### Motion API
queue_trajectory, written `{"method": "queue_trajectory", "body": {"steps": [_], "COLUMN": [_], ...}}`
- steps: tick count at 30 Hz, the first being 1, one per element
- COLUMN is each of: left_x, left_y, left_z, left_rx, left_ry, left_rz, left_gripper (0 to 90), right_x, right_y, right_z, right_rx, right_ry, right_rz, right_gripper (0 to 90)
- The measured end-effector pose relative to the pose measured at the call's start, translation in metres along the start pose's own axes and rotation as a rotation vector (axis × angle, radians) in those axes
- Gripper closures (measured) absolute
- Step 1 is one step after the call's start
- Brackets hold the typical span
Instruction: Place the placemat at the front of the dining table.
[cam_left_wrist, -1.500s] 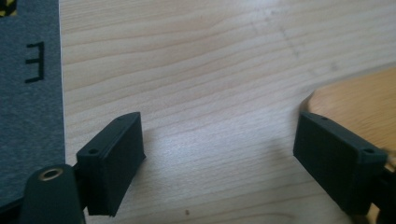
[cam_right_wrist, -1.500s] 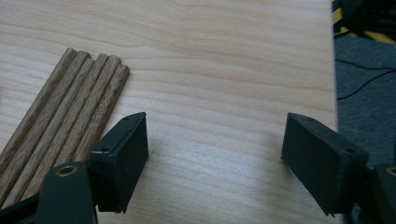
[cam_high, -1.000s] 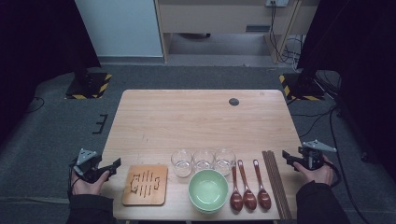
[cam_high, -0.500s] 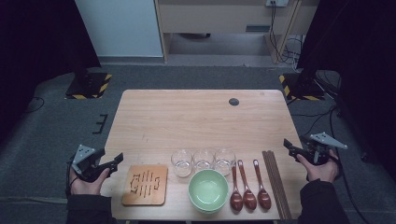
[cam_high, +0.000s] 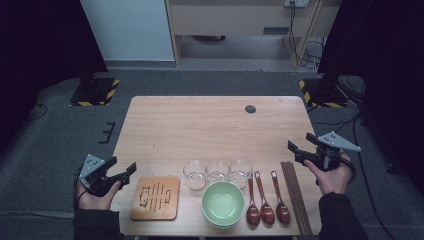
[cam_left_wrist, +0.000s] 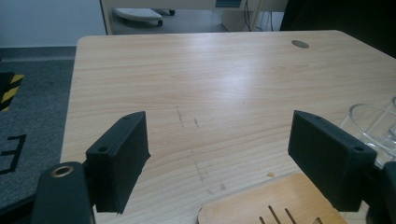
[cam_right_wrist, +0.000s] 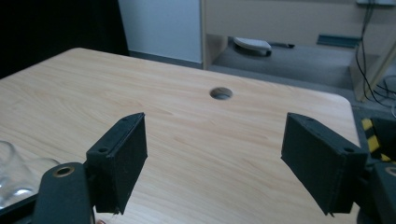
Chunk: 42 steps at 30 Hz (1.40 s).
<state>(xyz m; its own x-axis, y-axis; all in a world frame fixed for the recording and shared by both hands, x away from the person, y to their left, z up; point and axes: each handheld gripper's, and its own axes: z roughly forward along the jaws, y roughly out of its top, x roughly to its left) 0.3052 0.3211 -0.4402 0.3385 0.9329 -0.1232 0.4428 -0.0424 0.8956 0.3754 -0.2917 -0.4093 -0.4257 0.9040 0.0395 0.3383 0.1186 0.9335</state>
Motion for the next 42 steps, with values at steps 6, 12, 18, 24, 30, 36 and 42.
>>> {"method": "queue_trajectory", "body": {"steps": [6, 12, 18, 24, 30, 36, 42], "left_x": [-0.007, -0.01, -0.01, -0.011, -0.01, -0.011, -0.011], "left_y": [-0.002, -0.007, -0.01, -0.012, -0.013, -0.014, -0.015], "left_z": [0.004, 0.01, 0.011, 0.013, 0.015, 0.016, 0.017], "left_rx": [0.018, 0.047, 0.055, 0.073, 0.081, 0.091, 0.089], "left_ry": [-0.015, -0.028, -0.028, -0.029, -0.033, -0.038, -0.04], "left_rz": [0.024, 0.038, 0.037, 0.048, 0.043, 0.044, 0.035], "left_gripper": [19.4, 19.1, 19.1, 19.3, 19.7, 20.0, 20.0], "right_x": [0.026, 0.052, 0.078, 0.097, 0.113, 0.129, 0.142], "right_y": [0.023, 0.045, 0.063, 0.077, 0.085, 0.093, 0.099], "right_z": [0.005, 0.013, 0.021, 0.026, 0.031, 0.039, 0.041], "right_rx": [-0.052, -0.094, -0.103, -0.111, -0.112, -0.107, -0.11], "right_ry": [0.045, 0.097, 0.137, 0.171, 0.193, 0.223, 0.248], "right_rz": [-0.022, -0.036, -0.077, -0.09, -0.123, -0.139, -0.141], "right_gripper": [21.3, 21.0, 20.8, 21.2, 21.2, 21.1, 21.1]}}
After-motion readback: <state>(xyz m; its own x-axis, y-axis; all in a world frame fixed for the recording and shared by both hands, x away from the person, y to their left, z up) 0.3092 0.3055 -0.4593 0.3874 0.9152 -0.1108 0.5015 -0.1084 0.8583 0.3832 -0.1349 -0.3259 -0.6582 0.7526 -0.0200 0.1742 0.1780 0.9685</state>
